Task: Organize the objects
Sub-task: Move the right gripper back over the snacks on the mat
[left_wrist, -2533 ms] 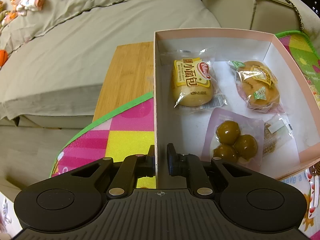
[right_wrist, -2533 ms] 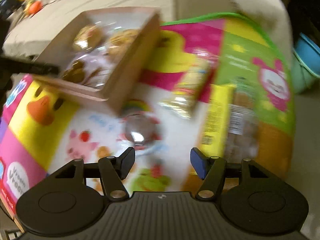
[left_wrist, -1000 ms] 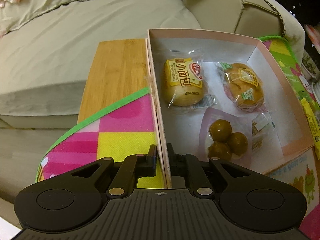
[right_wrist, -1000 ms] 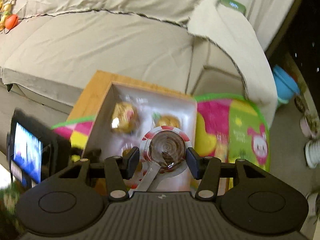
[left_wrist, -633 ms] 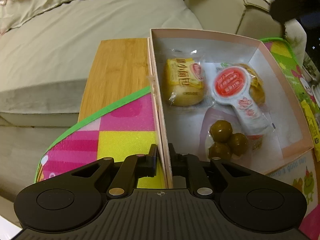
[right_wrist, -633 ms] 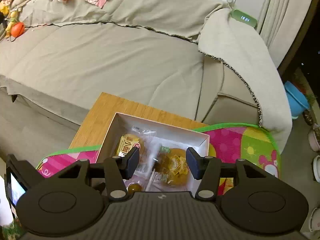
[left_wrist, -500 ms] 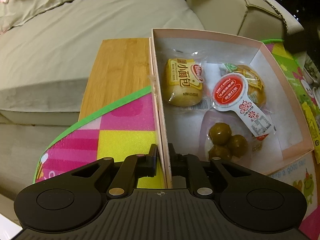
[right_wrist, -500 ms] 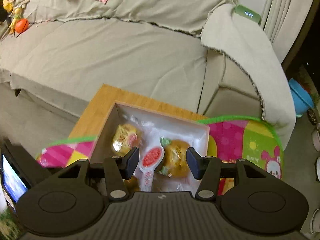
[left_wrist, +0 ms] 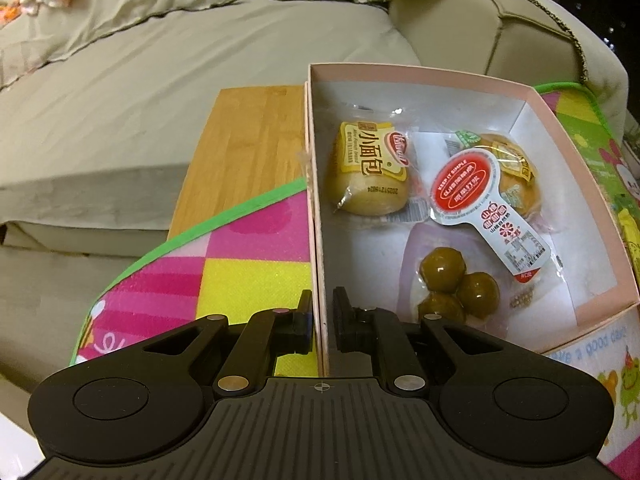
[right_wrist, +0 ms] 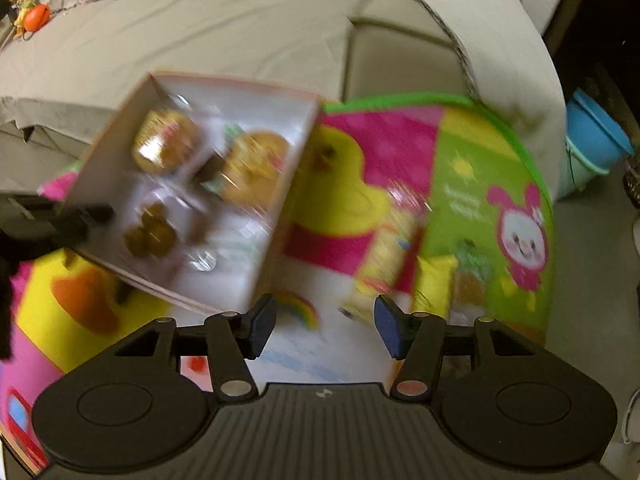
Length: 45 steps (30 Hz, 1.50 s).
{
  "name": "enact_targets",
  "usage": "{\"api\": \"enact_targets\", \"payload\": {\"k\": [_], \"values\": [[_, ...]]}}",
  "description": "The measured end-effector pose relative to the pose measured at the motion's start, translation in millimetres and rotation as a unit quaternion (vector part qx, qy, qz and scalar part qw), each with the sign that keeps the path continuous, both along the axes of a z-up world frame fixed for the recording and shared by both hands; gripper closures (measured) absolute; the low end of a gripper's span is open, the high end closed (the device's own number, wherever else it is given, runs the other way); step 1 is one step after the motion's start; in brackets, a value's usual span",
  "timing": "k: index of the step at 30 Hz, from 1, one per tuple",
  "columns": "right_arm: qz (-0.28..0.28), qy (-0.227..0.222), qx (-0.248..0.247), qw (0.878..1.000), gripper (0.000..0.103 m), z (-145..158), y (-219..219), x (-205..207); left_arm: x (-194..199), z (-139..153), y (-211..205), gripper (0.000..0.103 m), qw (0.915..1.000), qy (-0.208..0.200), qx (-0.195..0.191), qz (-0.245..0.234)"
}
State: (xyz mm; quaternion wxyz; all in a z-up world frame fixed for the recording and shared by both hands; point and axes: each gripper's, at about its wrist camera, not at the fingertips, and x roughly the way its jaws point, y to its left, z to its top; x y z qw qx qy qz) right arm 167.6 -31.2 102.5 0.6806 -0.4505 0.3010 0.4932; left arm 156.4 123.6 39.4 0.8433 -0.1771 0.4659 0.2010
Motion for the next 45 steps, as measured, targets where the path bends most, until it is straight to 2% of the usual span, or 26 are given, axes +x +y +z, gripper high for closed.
{"api": "enact_targets", "payload": {"k": [4, 9, 18, 25, 26, 28, 29, 33, 37, 39, 45], "values": [[-0.004, 0.006, -0.01, 1.0, 0.048, -7, -14, 27, 2, 0, -4, 0.09, 0.9998, 0.004, 0.009, 0.016], [-0.007, 0.014, -0.005, 1.0, 0.039, -9, -26, 60, 5, 0, -6, 0.089, 0.9995, 0.009, 0.019, 0.023], [-0.068, 0.029, -0.01, 0.997, 0.038, -19, -33, 115, 6, 0, -10, 0.088, 0.999, 0.012, 0.031, 0.029], [-0.054, 0.037, 0.007, 0.998, 0.039, -26, -27, 111, 6, 0, -12, 0.088, 0.9985, 0.01, 0.037, 0.038], [-0.049, 0.038, 0.006, 0.998, 0.042, -28, -29, 108, 6, 0, -13, 0.088, 0.9985, 0.01, 0.037, 0.038], [-0.042, 0.06, -0.008, 0.997, 0.056, -33, -32, 102, 6, 0, -13, 0.088, 0.9985, 0.01, 0.037, 0.038], [-0.041, 0.071, -0.021, 0.996, 0.057, -37, -35, 98, 6, 0, -13, 0.088, 0.9985, 0.011, 0.037, 0.038], [-0.004, 0.065, -0.047, 0.997, 0.056, -49, -53, 72, 6, 0, -13, 0.088, 0.9986, 0.011, 0.037, 0.037], [-0.008, 0.117, -0.055, 0.992, 0.054, -41, -68, 65, 4, -1, -12, 0.088, 0.9987, 0.011, 0.036, 0.035], [-0.014, 0.118, -0.041, 0.992, 0.047, -31, -72, 67, 4, -2, -12, 0.088, 0.9987, 0.011, 0.036, 0.034], [-0.062, 0.08, 0.02, 0.995, 0.046, -7, -60, 97, 1, -2, -11, 0.088, 0.999, 0.006, 0.031, 0.031]]}}
